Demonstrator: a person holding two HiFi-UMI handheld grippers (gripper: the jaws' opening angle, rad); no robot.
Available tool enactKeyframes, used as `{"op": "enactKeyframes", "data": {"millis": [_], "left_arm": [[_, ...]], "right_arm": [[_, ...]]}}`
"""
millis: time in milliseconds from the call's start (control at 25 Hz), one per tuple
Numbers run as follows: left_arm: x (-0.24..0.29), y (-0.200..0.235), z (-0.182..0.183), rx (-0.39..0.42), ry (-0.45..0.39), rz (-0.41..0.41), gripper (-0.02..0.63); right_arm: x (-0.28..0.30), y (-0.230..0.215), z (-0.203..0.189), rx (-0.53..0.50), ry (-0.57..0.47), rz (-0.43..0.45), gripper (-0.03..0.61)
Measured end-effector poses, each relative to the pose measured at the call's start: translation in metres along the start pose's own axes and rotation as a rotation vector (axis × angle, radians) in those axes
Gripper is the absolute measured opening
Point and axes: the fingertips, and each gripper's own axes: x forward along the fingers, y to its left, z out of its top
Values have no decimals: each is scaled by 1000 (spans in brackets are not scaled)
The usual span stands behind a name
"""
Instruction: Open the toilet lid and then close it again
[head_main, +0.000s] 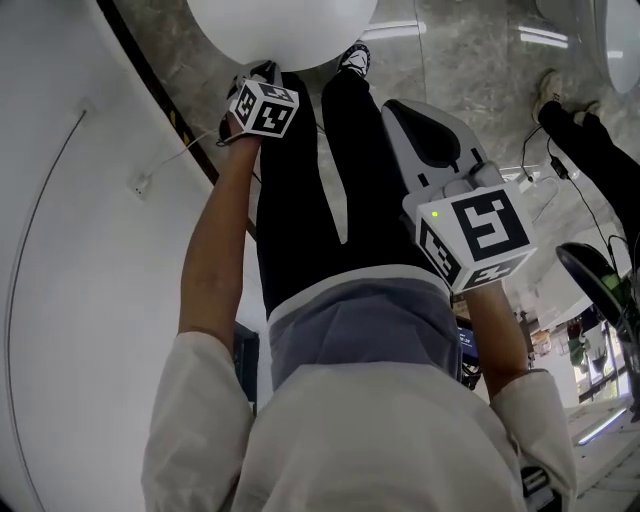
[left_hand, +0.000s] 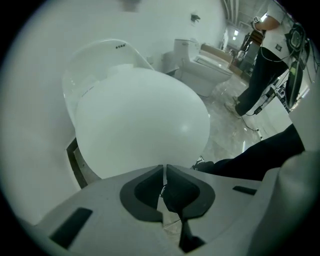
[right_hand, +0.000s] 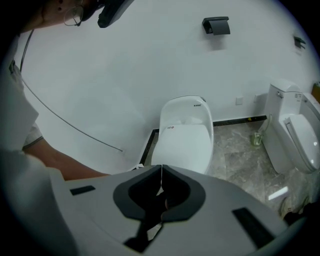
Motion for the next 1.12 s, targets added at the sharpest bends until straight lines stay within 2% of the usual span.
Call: {"op": "enactKeyframes", "data": {"millis": [280, 480, 840, 1040, 1120], "left_arm": [[13, 3, -8, -73, 23, 53, 23], [18, 2, -7, -57, 11, 61, 23], [19, 5, -12, -146, -2, -12, 23], [6, 5, -9, -58, 2, -19, 9], [-1, 8, -9, -66, 2, -25, 9]], "right_arm": [[-5, -14, -8, -11, 3, -7, 11], [-2, -17, -19, 8, 17, -13, 11], [10, 6, -33, 31, 18, -13, 11], [-1, 18, -25, 39, 5, -27, 11], [-7, 21, -22, 37, -4, -32, 11]]}}
